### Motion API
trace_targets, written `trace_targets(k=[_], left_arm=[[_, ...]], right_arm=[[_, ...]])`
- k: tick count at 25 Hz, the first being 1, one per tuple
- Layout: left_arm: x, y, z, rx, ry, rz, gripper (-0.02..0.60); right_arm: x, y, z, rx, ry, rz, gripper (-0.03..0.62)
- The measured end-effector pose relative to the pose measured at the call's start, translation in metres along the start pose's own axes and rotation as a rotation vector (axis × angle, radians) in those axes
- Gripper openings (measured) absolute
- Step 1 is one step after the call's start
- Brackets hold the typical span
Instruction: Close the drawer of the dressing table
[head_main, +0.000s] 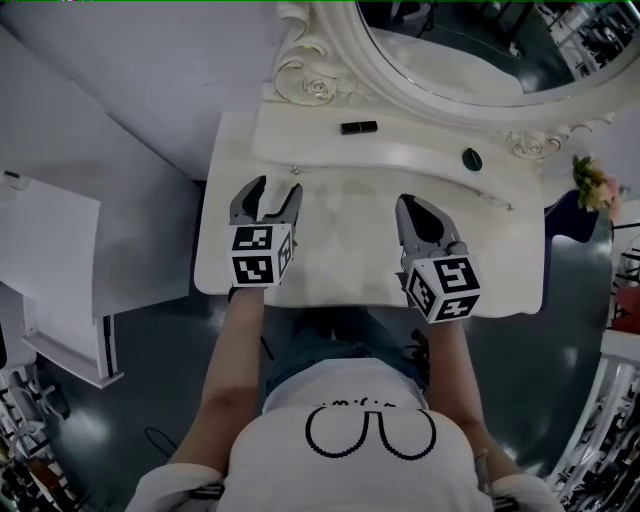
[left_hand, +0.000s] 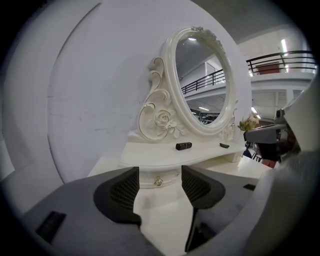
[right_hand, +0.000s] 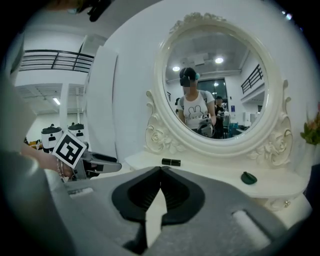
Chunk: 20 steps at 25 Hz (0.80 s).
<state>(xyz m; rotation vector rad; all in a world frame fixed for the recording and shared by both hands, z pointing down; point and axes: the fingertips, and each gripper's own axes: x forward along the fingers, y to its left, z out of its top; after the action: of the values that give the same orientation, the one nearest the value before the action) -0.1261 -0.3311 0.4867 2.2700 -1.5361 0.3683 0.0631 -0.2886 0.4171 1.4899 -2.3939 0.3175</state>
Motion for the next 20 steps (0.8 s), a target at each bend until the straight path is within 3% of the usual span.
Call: trace_targets(k=[6, 13, 16, 17, 19, 20], left_arm=[[-0.032, -0.009, 0.032, 0.037, -0.131, -0.061, 0.261], [-0.074, -0.03, 0.076, 0.107, -0.259, -0.088, 0.258], [-0.093, -0.038, 0.094, 0.13, -0.316, -0.065, 0.244], [-0.102, -0.04, 0.099, 0.128, -0.34, -0.047, 0.216], [-0.119, -0.039, 0.11, 0.111, -0.388, 0.002, -0.003], [-0.125, -0.038, 0.115, 0.101, -0.402, 0.024, -0.003]], right_arm=[[-0.022, 0.013, 0.031, -0.053, -0.112, -0.041, 0.0], [-0.05, 0.021, 0.065, -0.096, -0.202, -0.035, 0.0], [-0.065, 0.026, 0.077, -0.131, -0.231, -0.03, 0.0], [-0.071, 0.028, 0.08, -0.142, -0.24, -0.026, 0.0], [-0.081, 0.032, 0.086, -0.16, -0.255, -0.014, 0.0], [-0.084, 0.033, 0.09, -0.167, -0.263, -0.01, 0.0]])
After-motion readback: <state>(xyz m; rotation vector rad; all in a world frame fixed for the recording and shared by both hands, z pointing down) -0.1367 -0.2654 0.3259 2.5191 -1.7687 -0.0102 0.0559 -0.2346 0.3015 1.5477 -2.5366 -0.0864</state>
